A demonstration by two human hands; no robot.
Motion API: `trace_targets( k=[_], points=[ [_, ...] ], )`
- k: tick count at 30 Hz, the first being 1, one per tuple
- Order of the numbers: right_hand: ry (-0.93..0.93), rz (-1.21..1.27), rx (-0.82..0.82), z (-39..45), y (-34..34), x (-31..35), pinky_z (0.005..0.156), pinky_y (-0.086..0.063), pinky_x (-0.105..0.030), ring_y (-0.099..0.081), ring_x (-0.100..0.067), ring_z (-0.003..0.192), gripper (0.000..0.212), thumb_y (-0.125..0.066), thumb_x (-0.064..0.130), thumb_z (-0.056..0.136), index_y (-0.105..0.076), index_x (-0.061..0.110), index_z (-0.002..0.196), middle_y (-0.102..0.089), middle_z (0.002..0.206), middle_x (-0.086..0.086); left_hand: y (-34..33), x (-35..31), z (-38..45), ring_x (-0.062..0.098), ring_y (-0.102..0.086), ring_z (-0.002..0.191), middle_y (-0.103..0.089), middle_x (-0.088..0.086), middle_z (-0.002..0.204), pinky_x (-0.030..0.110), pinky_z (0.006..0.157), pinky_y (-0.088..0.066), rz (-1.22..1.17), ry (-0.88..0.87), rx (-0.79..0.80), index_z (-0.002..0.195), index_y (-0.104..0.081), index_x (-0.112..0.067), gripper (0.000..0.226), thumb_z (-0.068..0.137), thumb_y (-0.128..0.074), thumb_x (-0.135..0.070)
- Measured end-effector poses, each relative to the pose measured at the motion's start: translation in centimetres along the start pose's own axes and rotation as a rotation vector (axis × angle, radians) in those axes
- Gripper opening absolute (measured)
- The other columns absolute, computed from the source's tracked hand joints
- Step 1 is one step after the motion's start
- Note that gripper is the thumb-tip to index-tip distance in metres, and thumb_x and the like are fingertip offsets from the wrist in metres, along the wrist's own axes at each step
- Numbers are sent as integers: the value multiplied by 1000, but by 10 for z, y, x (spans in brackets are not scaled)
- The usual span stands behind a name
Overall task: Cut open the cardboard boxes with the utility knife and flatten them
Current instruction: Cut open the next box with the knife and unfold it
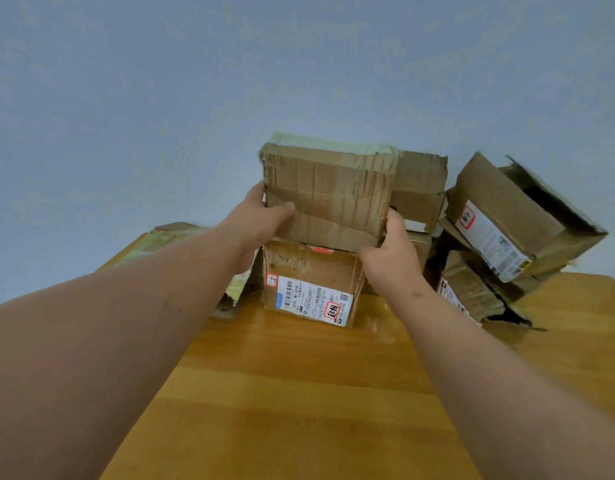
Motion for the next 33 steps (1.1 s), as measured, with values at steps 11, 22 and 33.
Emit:
trace_targets(
  k=[11,22,33],
  points=[
    [98,273,-6,-52,47,27,63,-44,-11,-58,15,85,11,-51,30,101,-50,34,110,-62,97,20,16,-47,-66,21,-50,126,-49,-2,142,47,105,-43,-147,-59,-46,140,-42,-29,78,83,-32,-80],
    [178,234,-33,-110,82,37,107,-42,-45,-51,-13,123,46,-53,24,99,-32,40,136,-51,137,9,18,-64,-140,18,-47,122,-51,-4,133,43,93,-47,-108,-190,44,127,-43,-34,45,89,-60,-52],
    [65,246,6,-118,70,-2,80,-47,-24,-54,-2,107,78,-63,6,89,-22,48,141,-52,124,16,-14,-19,-145,-2,-48,89,-45,-27,112,35,65,-51,-184,-33,161,141,-29,-55,67,89,-67,-36]
  ],
)
Point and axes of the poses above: each hand's wrist, its own z-axis towards the middle knuckle, its own y-axis out of the back of the hand, x = y × z, the point moved 6 cm from there along z, towards the middle knuckle
